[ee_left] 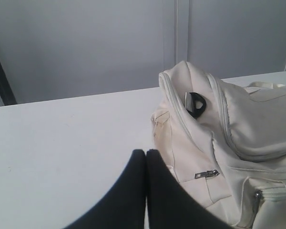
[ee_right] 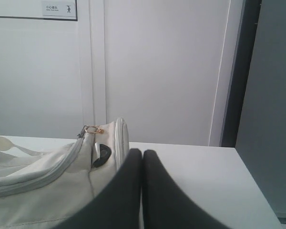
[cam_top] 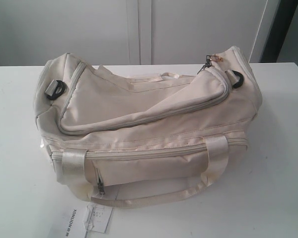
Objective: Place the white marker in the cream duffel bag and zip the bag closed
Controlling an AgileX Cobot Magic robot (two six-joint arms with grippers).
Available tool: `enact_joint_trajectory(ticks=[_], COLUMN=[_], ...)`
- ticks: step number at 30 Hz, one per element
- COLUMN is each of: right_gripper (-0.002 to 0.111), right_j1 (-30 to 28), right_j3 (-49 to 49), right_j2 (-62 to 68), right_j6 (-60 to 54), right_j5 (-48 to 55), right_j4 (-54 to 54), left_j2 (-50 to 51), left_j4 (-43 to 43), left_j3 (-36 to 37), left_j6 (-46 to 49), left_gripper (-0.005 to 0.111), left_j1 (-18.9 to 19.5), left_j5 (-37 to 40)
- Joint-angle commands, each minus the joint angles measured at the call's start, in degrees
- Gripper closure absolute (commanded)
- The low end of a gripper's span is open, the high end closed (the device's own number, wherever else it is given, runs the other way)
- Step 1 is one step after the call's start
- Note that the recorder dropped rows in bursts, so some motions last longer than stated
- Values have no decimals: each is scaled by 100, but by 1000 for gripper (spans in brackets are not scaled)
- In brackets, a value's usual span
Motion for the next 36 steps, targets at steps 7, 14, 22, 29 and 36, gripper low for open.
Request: enact_joint_trajectory(ticks=[7,14,22,29,36], right_gripper=[108,108,108,108,108], right_j1=[-35,-35,-35,-35,-35], right_j3=[26,26,26,26,26], right_j2=[-22,-22,-22,-22,-22], right_j6=[-47,-47,-47,-47,-47], right_j5=[-17,-17,-17,-17,-17], right_j4=[8,8,8,8,8], left_j2=[-351,-731,-922,-922,-922], left_j4=[680,821,821,834,922], left_j3=[347,901,1271,1660,2020], left_j6=[-864,-1095,-1123,-1136,-1136], left_gripper=[107,107,107,107,107], left_j1=[-10,-10,-10,-10,-10], left_j5=[-76,-69,-70,-70,-21])
